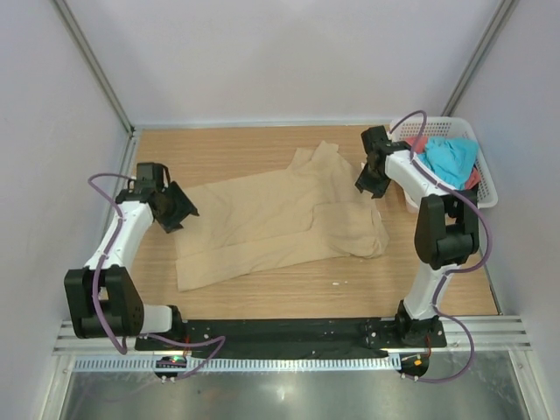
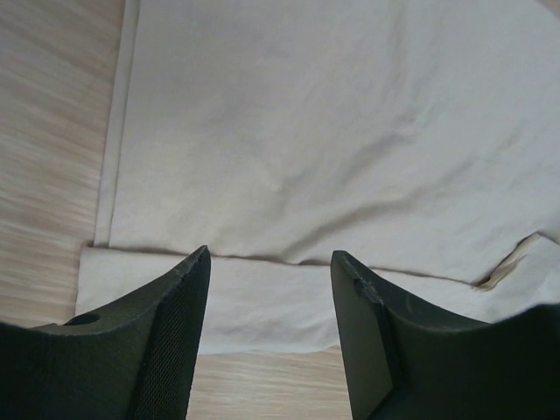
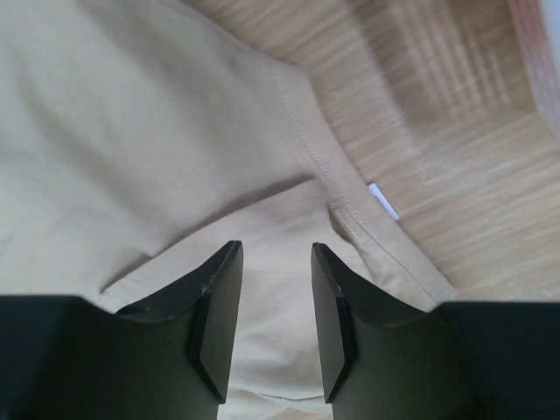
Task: Fold and stack the t-shirts
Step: Flatten the tshirt out
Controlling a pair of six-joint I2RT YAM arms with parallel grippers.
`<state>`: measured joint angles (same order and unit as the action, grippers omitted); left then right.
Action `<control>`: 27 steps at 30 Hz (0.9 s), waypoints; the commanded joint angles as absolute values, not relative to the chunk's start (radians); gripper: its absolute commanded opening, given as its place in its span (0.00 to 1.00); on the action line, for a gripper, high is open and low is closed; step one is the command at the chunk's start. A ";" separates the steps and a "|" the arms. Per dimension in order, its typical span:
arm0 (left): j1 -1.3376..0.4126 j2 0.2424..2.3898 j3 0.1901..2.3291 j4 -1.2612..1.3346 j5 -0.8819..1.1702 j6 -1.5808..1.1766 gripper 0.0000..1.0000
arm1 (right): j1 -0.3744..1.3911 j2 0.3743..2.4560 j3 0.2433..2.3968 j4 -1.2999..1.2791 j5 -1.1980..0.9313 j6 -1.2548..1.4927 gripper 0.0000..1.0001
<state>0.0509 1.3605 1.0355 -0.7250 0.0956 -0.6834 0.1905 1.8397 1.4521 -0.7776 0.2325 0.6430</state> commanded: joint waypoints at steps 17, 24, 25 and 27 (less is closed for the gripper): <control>0.054 1.247 0.836 -0.643 0.112 -0.724 0.61 | 0.150 1.989 1.620 -1.074 0.287 1.103 0.45; 0.055 1.236 0.822 -0.640 0.091 -0.716 0.61 | 0.146 2.055 1.667 -1.101 0.299 1.127 0.45; 0.055 1.229 0.822 -0.643 0.087 -0.713 0.61 | 0.146 2.060 1.672 -1.094 0.302 1.132 0.45; 0.055 1.221 0.821 -0.647 0.078 -0.706 0.61 | 0.144 2.081 1.684 -1.089 0.304 1.129 0.45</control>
